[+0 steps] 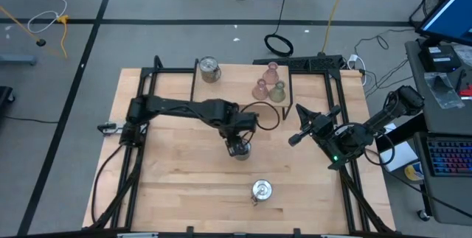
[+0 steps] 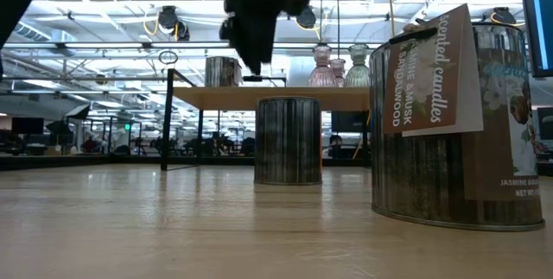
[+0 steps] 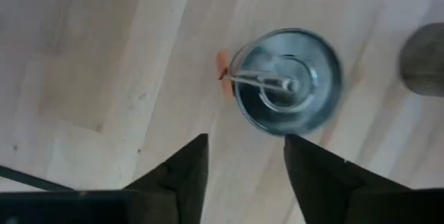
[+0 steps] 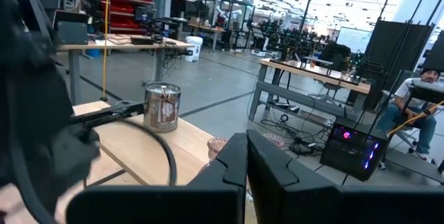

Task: Pick & Place candle stick holders
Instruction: Put the top scented candle on the shelf

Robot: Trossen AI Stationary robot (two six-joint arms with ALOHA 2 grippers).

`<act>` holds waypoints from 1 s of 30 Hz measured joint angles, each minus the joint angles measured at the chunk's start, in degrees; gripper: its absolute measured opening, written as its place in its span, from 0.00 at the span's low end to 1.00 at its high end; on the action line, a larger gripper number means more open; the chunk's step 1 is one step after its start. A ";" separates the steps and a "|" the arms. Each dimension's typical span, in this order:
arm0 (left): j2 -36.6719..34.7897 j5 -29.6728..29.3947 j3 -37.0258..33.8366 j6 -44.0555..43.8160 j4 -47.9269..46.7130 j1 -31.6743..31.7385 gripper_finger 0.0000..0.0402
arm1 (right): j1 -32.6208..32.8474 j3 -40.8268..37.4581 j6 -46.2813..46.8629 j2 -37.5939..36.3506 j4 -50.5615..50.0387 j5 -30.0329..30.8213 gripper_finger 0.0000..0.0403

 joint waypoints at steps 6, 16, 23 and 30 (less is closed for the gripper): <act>2.83 -2.08 0.00 0.56 -0.20 0.61 0.54 | 0.04 0.00 0.00 0.00 0.00 0.00 0.00; 3.30 -3.30 0.00 0.57 0.13 2.35 0.54 | 0.04 0.00 0.02 0.00 0.00 0.02 0.00; 3.30 -1.19 -2.10 0.55 3.89 2.51 0.54 | 0.07 0.00 0.02 0.00 0.01 0.00 0.00; 3.30 1.36 -5.64 -0.90 4.79 2.51 0.54 | 0.04 0.00 0.02 0.00 0.02 0.02 0.00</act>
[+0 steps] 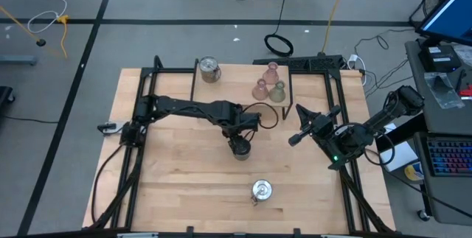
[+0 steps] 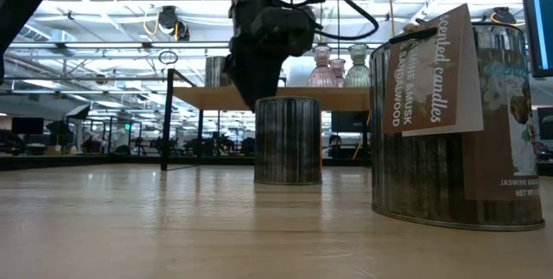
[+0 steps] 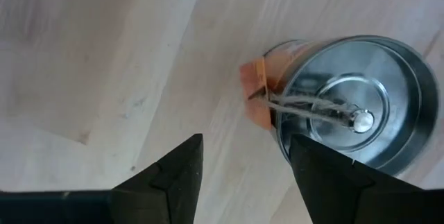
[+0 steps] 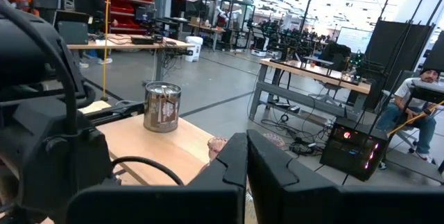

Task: Pick & Place candle stick holders
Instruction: Put the top scented candle on the shelf

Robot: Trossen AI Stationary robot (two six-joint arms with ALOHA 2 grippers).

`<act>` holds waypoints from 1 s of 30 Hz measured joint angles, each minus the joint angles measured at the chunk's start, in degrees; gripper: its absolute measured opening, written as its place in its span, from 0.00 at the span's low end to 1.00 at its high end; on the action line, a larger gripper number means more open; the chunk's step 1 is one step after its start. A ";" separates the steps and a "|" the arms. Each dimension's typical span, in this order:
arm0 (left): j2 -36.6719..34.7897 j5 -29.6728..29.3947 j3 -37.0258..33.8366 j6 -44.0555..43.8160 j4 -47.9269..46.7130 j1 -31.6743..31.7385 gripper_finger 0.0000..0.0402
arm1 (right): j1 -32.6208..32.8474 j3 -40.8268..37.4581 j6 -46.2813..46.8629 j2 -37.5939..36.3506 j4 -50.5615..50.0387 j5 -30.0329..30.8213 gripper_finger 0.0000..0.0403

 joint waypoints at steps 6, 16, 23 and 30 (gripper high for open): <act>0.00 0.15 -0.67 -0.78 0.89 0.00 0.54 | 0.00 0.00 0.00 0.00 0.00 0.00 0.00; 0.91 -0.10 -0.59 1.12 3.90 0.00 0.47 | 0.00 0.00 0.09 0.00 0.00 0.00 0.00; 1.64 0.41 -0.39 1.12 4.36 -0.07 0.22 | 0.00 0.00 0.41 0.00 0.00 -0.01 0.00; 1.70 0.17 -0.45 1.64 4.17 0.00 0.03 | 0.00 0.00 0.41 0.00 0.00 0.00 0.00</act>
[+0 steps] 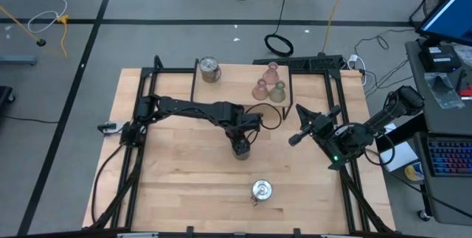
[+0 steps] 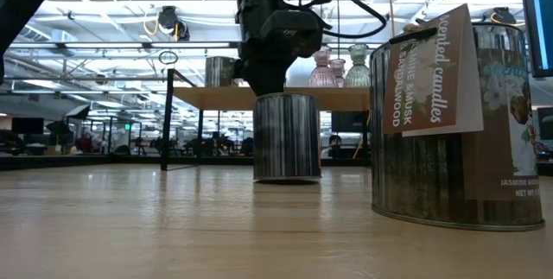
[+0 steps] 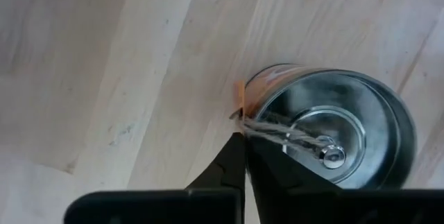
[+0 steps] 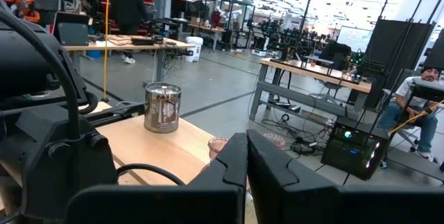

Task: Pick & Place candle stick holders
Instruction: Put the top scented candle on the shelf

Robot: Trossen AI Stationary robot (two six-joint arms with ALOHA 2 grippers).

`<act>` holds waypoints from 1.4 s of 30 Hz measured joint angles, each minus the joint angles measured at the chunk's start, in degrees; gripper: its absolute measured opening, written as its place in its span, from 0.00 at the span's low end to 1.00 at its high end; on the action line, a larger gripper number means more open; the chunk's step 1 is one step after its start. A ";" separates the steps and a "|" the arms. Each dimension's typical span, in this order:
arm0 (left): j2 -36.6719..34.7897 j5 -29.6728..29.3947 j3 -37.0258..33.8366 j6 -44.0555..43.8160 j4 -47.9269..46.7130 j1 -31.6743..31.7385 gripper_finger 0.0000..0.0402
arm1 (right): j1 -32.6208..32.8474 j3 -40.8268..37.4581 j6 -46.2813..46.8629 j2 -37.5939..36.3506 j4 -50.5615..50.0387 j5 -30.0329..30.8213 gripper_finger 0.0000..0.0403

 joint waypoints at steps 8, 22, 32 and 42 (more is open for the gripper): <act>-2.12 -0.66 -0.46 0.59 -0.94 -0.37 0.01 | 0.00 0.00 -0.36 0.00 0.00 0.00 0.00; -13.93 0.36 -0.33 -1.55 -4.72 0.02 0.00 | 0.00 0.00 -0.41 0.00 -0.02 -0.02 0.00; -25.62 -2.05 -0.10 -8.61 -3.20 6.05 0.00 | 0.00 0.00 -0.40 -0.02 0.00 -0.02 0.00; -25.21 -4.75 7.10 -1.00 -3.96 16.82 0.00 | 0.00 0.00 -0.02 -0.02 0.00 -0.02 0.00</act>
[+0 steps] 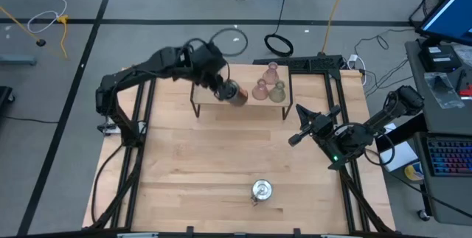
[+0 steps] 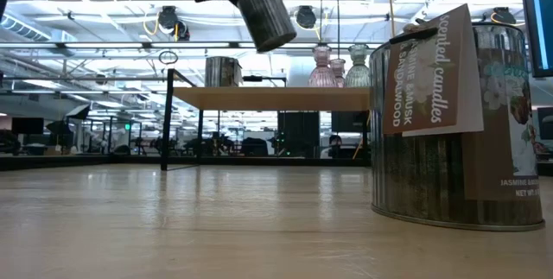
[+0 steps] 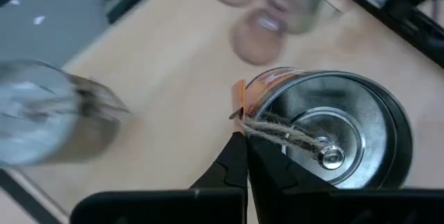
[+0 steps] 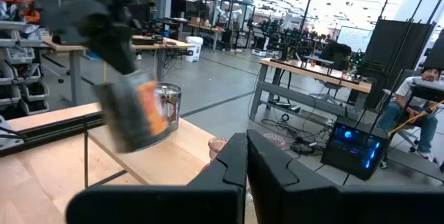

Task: Pick & Place candle stick holders
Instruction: Put the top scented candle on the shelf

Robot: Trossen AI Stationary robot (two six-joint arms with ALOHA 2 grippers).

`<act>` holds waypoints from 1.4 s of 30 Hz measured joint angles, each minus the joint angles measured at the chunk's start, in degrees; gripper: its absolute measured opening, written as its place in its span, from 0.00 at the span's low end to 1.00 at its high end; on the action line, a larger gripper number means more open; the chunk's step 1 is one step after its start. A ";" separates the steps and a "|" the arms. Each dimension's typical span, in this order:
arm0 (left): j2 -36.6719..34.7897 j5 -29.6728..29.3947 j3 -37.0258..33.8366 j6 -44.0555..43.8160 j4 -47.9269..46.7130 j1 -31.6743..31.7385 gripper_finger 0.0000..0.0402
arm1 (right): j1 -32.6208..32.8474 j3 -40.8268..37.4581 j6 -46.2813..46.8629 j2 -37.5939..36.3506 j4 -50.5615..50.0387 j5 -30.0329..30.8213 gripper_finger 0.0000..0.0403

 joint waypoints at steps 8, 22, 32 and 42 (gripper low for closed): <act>3.86 -1.04 3.83 5.00 -0.69 7.88 0.00 | -0.02 0.00 -0.04 0.00 0.00 0.00 0.00; 16.43 0.05 16.24 10.66 -7.65 13.75 0.00 | -0.07 0.00 0.00 0.00 0.00 0.01 0.00; 19.77 0.53 20.22 11.01 -9.84 15.48 0.00 | -0.07 0.00 0.00 0.00 0.00 0.02 0.00; 20.06 0.44 20.22 11.38 -10.23 16.46 0.00 | -0.07 0.00 0.03 0.00 0.01 0.01 0.00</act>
